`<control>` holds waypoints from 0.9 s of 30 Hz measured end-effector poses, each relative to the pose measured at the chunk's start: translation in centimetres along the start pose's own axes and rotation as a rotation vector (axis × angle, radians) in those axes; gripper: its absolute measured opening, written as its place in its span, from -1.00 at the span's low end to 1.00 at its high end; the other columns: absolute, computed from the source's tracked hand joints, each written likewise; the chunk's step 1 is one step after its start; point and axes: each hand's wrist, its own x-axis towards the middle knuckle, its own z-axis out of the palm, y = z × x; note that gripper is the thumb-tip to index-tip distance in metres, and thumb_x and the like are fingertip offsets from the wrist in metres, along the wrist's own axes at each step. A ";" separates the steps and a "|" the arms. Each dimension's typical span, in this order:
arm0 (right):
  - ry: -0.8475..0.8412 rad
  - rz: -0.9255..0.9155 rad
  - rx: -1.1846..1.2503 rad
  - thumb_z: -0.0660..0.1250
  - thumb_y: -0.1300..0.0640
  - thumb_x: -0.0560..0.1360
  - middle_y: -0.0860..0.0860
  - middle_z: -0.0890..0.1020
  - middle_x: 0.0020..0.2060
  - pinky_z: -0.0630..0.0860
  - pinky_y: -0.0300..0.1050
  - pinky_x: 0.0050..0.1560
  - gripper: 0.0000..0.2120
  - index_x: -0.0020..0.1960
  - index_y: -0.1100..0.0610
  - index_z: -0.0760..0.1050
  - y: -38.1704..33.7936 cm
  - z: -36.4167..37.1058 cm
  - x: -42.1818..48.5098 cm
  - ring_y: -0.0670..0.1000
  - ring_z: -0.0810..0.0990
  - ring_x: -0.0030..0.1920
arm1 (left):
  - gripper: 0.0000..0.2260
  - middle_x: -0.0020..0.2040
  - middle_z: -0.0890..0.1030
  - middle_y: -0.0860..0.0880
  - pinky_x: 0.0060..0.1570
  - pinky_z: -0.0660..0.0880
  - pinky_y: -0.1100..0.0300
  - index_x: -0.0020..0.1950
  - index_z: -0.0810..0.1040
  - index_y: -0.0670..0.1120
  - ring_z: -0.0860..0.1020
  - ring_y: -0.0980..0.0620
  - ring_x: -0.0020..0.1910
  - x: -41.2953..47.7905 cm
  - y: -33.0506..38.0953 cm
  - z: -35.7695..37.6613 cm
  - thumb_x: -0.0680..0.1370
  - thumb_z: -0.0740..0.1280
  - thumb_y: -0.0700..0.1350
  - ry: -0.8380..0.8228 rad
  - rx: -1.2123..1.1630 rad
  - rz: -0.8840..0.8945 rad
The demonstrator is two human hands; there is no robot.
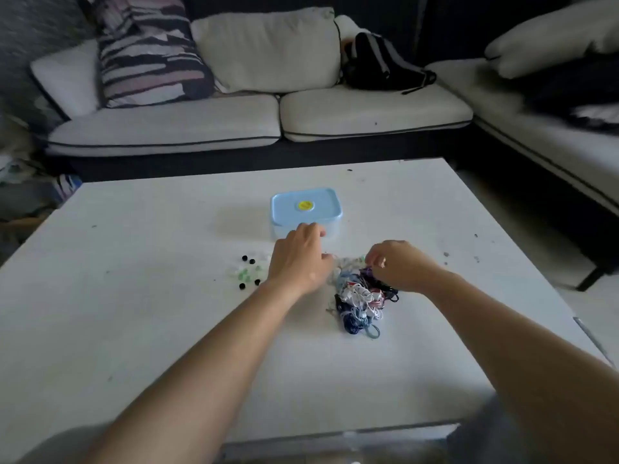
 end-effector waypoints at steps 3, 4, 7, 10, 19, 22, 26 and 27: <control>0.022 -0.003 0.029 0.37 0.11 0.49 -0.06 0.63 -0.04 0.42 -0.21 -0.10 -0.82 0.08 0.04 0.64 0.5 0.6 0.0 -0.02 0.55 -0.07 | -0.64 0.31 0.45 -0.03 0.11 0.41 0.03 0.34 0.39 -0.05 0.49 -0.06 0.21 -0.2 0.1 0.7 0.55 0.26 -0.05 -0.028 -0.039 -0.017; 0.033 0.004 0.043 0.41 0.10 0.49 -0.08 0.62 -0.09 0.39 -0.23 -0.12 -0.84 0.06 0.05 0.65 0.6 0.8 0.0 -0.03 0.55 -0.08 | -0.66 0.30 0.45 -0.02 0.11 0.41 0.04 0.33 0.40 -0.04 0.50 -0.06 0.19 -0.3 0.0 0.9 0.55 0.25 -0.05 -0.042 -0.054 -0.026; 0.125 0.008 0.193 0.44 0.10 0.50 -0.12 0.62 -0.21 0.38 -0.27 -0.19 -0.92 -0.02 0.06 0.67 0.7 0.5 0.2 -0.06 0.58 -0.14 | -0.72 0.26 0.46 0.02 0.12 0.43 0.05 0.25 0.47 0.00 0.53 -0.03 0.11 -0.7 0.0 1.0 0.55 0.26 -0.03 -0.055 -0.160 -0.058; 0.283 0.010 0.351 0.40 0.14 0.54 -0.16 0.64 -0.29 0.41 -0.32 -0.25 -0.92 -0.06 0.03 0.68 0.5 -0.6 0.1 -0.14 0.59 -0.23 | -0.83 0.16 0.48 0.07 0.13 0.45 0.07 0.10 0.54 0.05 0.54 0.04 0.05 -1.6 -0.4 0.4 0.52 0.31 0.00 -0.043 -0.354 -0.103; 0.085 -0.081 1.170 0.22 0.32 0.62 0.06 0.69 -0.23 0.60 -0.17 -0.15 -0.79 0.05 0.18 0.63 -6.5 -2.8 -1.0 0.01 0.66 -0.26 | -0.56 0.21 0.57 0.12 0.19 0.52 0.12 0.38 0.42 0.11 0.59 0.23 0.08 -4.3 -0.6 -3.3 0.53 0.40 -0.07 -0.076 -0.954 -0.274; -0.095 -0.007 1.414 0.12 0.37 0.59 0.13 0.66 -0.22 0.59 -0.06 -0.12 -0.70 0.15 0.21 0.60 -8.3 -1.8 -1.7 0.09 0.63 -0.27 | -0.57 0.21 0.58 -0.01 0.07 0.61 0.05 0.42 0.40 0.06 0.63 0.14 0.08 -4.8 -0.3 -4.0 0.57 0.38 -0.15 -0.119 -1.290 -0.385; -0.210 0.069 1.607 0.03 0.37 0.52 0.22 0.63 -0.16 0.55 0.01 -0.12 -0.65 0.08 0.26 0.57 -9.0 -0.9 -1.7 0.18 0.60 -0.27 | -0.83 -0.04 0.68 -0.13 -0.05 0.63 0.18 0.14 0.60 -0.19 0.67 0.07 -0.21 -4.7 -0.9 -3.8 0.60 0.29 -0.31 -0.061 -1.336 -0.396; -0.243 0.086 1.626 0.01 0.32 0.52 0.22 0.62 -0.16 0.53 0.03 -0.12 -0.66 0.06 0.27 0.55 -9.0 -0.6 -1.4 0.18 0.58 -0.28 | -0.85 -0.06 0.68 -0.15 -0.07 0.63 0.20 0.10 0.61 -0.21 0.67 0.05 -0.21 -4.7 -1.2 -3.6 0.58 0.30 -0.33 -0.049 -1.321 -0.406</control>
